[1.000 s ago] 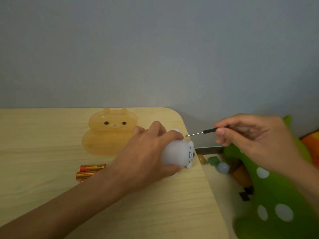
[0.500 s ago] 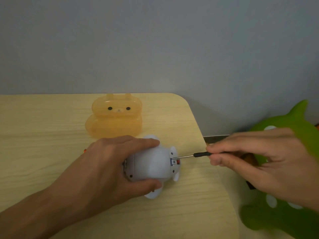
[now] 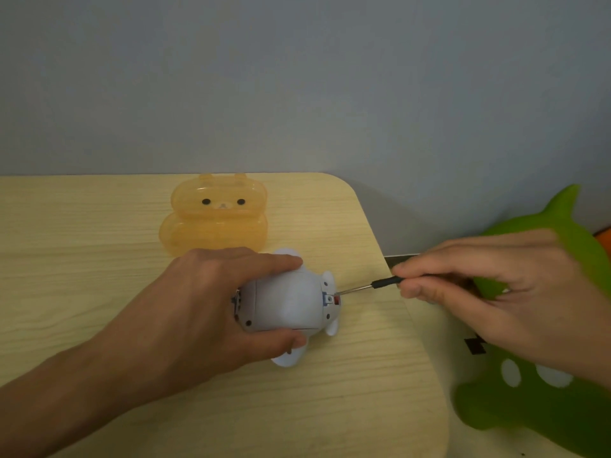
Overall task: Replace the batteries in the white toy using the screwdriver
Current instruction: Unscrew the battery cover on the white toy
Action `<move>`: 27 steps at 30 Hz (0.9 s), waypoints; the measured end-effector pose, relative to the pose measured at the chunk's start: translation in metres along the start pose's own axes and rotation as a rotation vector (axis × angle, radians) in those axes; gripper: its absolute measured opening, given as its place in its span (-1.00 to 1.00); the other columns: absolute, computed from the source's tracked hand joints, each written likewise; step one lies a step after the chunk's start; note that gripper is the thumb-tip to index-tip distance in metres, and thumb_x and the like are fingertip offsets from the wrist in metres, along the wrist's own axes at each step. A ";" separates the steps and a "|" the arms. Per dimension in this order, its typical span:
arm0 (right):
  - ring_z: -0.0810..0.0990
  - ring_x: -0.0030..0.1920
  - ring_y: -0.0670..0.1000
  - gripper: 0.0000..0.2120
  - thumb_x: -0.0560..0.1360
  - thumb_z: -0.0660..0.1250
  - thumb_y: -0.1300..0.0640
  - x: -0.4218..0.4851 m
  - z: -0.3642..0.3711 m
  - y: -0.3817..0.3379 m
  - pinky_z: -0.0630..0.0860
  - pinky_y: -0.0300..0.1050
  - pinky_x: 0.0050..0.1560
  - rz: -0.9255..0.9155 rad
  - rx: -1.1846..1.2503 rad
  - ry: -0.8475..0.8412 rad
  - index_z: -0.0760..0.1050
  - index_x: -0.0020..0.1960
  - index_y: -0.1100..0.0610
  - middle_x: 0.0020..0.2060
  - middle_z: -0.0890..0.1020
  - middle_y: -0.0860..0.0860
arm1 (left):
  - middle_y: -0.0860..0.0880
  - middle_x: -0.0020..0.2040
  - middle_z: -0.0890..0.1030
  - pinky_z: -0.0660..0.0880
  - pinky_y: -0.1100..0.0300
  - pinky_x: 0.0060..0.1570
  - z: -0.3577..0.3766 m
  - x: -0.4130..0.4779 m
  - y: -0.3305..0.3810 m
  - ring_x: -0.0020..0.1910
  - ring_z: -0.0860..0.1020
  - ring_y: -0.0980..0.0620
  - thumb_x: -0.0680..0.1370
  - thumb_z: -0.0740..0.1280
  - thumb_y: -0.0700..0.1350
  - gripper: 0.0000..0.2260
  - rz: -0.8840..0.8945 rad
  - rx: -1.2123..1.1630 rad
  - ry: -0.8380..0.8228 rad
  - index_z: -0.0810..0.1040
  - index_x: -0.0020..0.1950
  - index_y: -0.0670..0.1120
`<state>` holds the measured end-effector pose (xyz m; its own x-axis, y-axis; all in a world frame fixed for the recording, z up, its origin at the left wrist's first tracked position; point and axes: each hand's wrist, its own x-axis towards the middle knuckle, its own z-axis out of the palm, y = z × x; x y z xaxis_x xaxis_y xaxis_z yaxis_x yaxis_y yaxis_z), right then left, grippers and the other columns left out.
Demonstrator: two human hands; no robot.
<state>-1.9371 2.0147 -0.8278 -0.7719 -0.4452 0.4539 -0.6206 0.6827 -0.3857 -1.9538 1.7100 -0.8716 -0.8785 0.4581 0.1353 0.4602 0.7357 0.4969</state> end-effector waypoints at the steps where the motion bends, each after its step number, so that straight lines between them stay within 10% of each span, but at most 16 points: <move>1: 0.72 -0.18 -0.27 -0.87 0.43 0.54 0.11 0.001 -0.003 -0.001 0.60 -0.40 -0.17 0.002 -0.009 0.014 0.77 -0.02 0.04 -0.19 0.75 -0.23 | 0.32 0.05 0.68 0.56 0.29 -0.15 0.000 0.000 0.000 -0.03 0.61 0.31 0.28 0.40 0.49 -0.30 -0.001 -0.004 0.001 0.57 0.39 0.31; 15: 0.69 -0.29 -0.21 -0.89 0.50 0.51 0.11 0.003 0.008 -0.005 0.56 -0.40 -0.25 -0.053 -0.030 -0.044 0.78 -0.02 0.11 -0.26 0.76 -0.13 | 0.30 0.04 0.68 0.59 0.17 -0.16 0.000 0.001 -0.003 -0.07 0.63 0.25 0.29 0.41 0.47 -0.31 0.018 0.007 0.019 0.60 0.38 0.26; 20: 0.48 -0.58 0.00 -0.54 0.61 0.29 -0.11 0.009 0.017 -0.005 0.38 -0.17 -0.47 -0.059 -0.156 -0.047 0.62 -0.32 0.16 -0.56 0.54 -0.02 | 0.29 0.01 0.68 0.56 0.23 -0.19 0.001 0.002 -0.002 -0.09 0.62 0.25 0.29 0.43 0.45 -0.33 0.024 0.004 0.026 0.61 0.36 0.25; 27: 0.56 -0.27 -0.35 -0.81 0.59 0.36 0.21 0.010 0.009 -0.007 0.38 -0.56 -0.21 -0.033 -0.042 -0.117 0.70 0.15 0.12 -0.24 0.64 -0.21 | 0.27 -0.01 0.69 0.59 0.19 -0.18 0.002 0.004 -0.003 -0.06 0.62 0.22 0.26 0.39 0.50 -0.30 0.001 -0.019 0.019 0.58 0.37 0.32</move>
<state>-1.9416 2.0004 -0.8281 -0.7633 -0.5309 0.3681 -0.6417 0.6891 -0.3367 -1.9584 1.7103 -0.8740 -0.8803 0.4494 0.1518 0.4588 0.7256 0.5128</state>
